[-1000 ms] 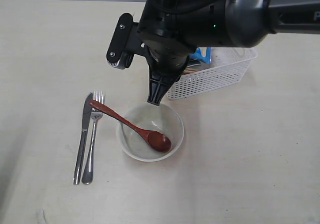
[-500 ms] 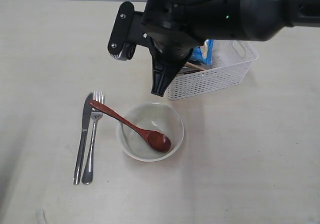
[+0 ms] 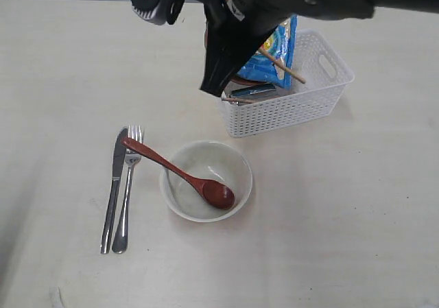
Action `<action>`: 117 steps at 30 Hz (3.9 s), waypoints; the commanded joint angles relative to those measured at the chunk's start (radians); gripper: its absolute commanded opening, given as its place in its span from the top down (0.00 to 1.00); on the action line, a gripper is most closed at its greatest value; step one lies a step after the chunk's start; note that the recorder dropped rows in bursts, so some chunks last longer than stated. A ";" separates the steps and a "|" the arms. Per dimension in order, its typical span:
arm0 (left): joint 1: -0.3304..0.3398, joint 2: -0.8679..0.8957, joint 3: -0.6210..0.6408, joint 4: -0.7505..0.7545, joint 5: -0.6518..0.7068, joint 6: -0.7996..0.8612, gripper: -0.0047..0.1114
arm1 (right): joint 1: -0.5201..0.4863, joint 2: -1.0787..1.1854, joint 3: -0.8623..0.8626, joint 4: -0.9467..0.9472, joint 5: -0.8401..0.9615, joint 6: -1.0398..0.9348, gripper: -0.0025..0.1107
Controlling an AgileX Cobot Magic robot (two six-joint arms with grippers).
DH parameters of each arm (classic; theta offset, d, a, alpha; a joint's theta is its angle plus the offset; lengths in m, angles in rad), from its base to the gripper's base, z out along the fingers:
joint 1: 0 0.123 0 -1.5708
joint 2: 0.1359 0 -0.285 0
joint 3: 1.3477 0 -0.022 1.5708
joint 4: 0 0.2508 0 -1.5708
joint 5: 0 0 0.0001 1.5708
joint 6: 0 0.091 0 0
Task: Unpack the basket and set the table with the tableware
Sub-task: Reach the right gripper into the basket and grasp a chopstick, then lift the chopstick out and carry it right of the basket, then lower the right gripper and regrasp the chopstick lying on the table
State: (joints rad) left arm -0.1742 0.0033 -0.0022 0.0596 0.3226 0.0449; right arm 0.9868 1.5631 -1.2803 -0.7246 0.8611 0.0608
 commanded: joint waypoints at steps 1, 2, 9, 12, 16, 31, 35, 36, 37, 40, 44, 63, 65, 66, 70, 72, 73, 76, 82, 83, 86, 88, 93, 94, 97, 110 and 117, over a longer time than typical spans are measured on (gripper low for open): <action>0.002 -0.003 0.002 -0.009 -0.001 0.000 0.96 | 0.039 -0.078 0.000 -0.074 0.003 0.081 0.98; 0.002 -0.003 0.002 -0.009 -0.001 0.000 0.96 | 0.042 -0.090 -0.005 -0.074 0.011 0.094 0.98; 0.002 -0.003 0.002 -0.009 -0.001 0.000 0.96 | 0.042 -0.143 -0.107 -0.012 0.047 0.159 0.98; 0.002 -0.003 0.002 -0.009 -0.001 0.000 0.96 | 0.042 -0.156 -0.185 0.104 0.074 0.159 0.98; 0.002 -0.003 0.002 -0.009 -0.001 0.000 0.96 | 0.042 -0.156 -0.275 0.278 0.170 0.159 0.98; 0.002 -0.003 0.002 -0.009 -0.001 0.000 0.96 | 0.039 -0.077 -0.334 0.858 0.360 0.147 0.98; 0.002 -0.003 0.002 -0.009 -0.001 0.000 0.96 | -0.011 -0.013 -0.334 1.084 0.360 0.057 0.98; 0.002 -0.003 0.002 -0.009 -0.001 0.000 0.96 | -0.031 0.006 -0.334 1.131 0.360 0.034 0.98; 0.002 -0.003 0.002 -0.009 -0.001 0.000 0.96 | -0.051 0.024 -0.334 1.164 0.360 0.016 0.98; 0.002 -0.003 0.002 -0.009 -0.001 0.000 0.96 | -0.110 0.077 -0.334 1.191 0.360 0.014 0.98; 0.002 -0.003 0.002 -0.009 -0.001 0.000 0.96 | -0.184 0.149 -0.334 1.193 0.360 0.017 0.98; 0.002 -0.003 0.002 -0.009 -0.001 0.000 0.96 | -0.343 0.338 -0.334 1.125 0.360 0.117 0.98; 0.002 -0.003 0.002 -0.009 -0.001 0.000 0.96 | -0.367 0.335 -0.334 1.097 0.360 0.139 0.98; 0.002 -0.003 0.002 -0.009 -0.001 0.000 0.96 | -0.378 0.335 -0.334 1.074 0.360 0.153 0.98; 0.002 -0.003 0.002 -0.009 -0.001 0.000 0.96 | -0.392 0.337 -0.334 1.015 0.357 0.190 0.98; 0.002 -0.003 0.002 -0.009 -0.001 0.000 0.96 | -0.392 0.337 -0.334 1.015 0.347 0.190 0.98; 0.002 -0.003 0.002 -0.009 -0.001 0.000 0.96 | -0.392 0.337 -0.334 1.015 0.345 0.190 0.98; 0.002 -0.003 0.002 -0.009 -0.001 0.000 0.96 | -0.392 0.337 -0.334 1.006 0.360 0.158 0.98; 0.002 -0.003 0.002 -0.009 -0.001 0.000 0.96 | -0.392 0.277 -0.311 0.926 0.360 0.058 0.98; 0.002 -0.003 0.002 -0.009 -0.001 0.000 0.96 | -0.392 0.263 -0.308 0.894 0.360 0.056 0.98; 0.002 -0.003 0.002 -0.009 -0.001 0.000 0.96 | -0.392 0.204 -0.288 0.762 0.360 0.079 0.98; 0.002 -0.003 0.002 -0.009 -0.001 0.000 0.96 | -0.392 0.171 -0.260 0.680 0.360 0.101 0.98; 0.002 -0.003 0.002 -0.009 -0.001 0.000 0.96 | -0.392 0.105 -0.123 0.484 0.360 0.159 0.98; 0.002 -0.003 0.002 -0.009 -0.001 0.000 0.96 | -0.392 0.105 -0.094 0.466 0.360 0.159 0.98; 0.002 -0.003 0.002 -0.009 -0.001 0.000 0.96 | -0.392 0.106 0.003 0.459 0.360 0.134 0.98; 0.002 -0.003 0.002 -0.009 -0.001 0.000 0.96 | -0.390 0.108 0.284 0.407 0.076 -0.040 0.98; 0.002 -0.003 0.002 -0.009 -0.001 0.000 0.96 | -0.390 0.108 0.324 0.409 -0.109 -0.051 0.98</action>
State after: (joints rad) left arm -0.1742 0.0033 -0.0022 0.0596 0.3226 0.0449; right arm 0.6000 1.6755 -0.9658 -0.3070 0.8005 0.0257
